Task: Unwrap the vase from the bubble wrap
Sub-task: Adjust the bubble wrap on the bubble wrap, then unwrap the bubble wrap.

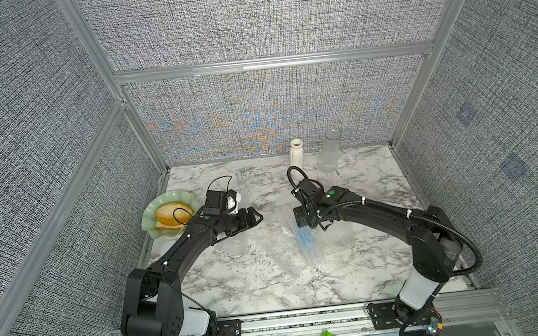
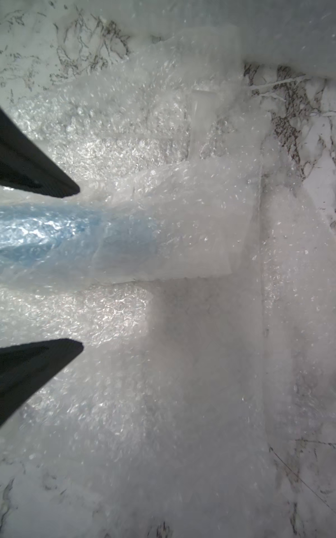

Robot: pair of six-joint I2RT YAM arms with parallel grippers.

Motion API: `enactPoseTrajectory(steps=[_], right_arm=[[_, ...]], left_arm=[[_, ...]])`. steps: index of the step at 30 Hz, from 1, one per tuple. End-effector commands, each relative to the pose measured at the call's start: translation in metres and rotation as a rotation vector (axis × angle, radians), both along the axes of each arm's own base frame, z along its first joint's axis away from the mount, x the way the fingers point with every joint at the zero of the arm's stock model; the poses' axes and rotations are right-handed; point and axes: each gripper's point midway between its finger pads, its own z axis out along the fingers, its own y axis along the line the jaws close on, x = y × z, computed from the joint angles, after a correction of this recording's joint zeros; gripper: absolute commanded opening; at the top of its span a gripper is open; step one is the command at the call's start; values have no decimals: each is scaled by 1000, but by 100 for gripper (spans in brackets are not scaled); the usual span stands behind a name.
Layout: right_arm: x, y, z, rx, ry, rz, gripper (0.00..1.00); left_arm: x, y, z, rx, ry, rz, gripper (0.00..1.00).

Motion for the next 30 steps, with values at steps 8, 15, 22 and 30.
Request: enactPoseTrajectory(steps=[8,15,22,30], right_arm=[[-19,19,-38,-126,57,82,69],[-16,6,-78,-268,110,87,69],[-11,10,-68,-215,90,94,54],[-10,9,-22,-122,32,85,41]], left_arm=[[-5,-6,1,-14,-9,30,83],[-12,-13,-1,-7,-1,30,82],[-15,-18,1,0,-3,23,82],[-15,-20,5,1,-12,17,82]])
